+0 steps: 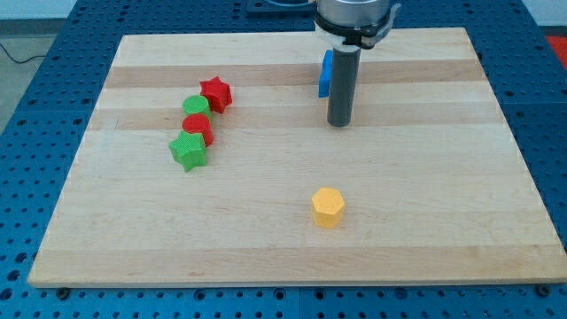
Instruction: Move your arm towards the yellow hexagon
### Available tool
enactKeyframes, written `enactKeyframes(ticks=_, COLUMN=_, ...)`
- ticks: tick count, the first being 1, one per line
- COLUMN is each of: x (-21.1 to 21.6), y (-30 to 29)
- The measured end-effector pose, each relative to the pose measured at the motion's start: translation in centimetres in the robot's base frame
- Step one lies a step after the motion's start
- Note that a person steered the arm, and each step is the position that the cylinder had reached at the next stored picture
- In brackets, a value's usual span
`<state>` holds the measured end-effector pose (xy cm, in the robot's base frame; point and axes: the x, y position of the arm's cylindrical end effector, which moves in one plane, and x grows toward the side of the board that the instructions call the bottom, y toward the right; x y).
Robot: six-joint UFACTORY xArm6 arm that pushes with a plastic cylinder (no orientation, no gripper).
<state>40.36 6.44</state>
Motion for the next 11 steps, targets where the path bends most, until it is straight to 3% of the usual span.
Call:
enactKeyframes(ticks=2, x=9.9, y=7.6)
enactKeyframes(ticks=3, x=15.1, y=6.3)
enactKeyframes(ticks=5, x=18.4, y=-2.4)
enactKeyframes(ticks=7, x=14.7, y=-4.2)
enactKeyframes(ticks=9, x=17.8, y=-2.8)
enactKeyframes(ticks=11, x=13.3, y=-2.5)
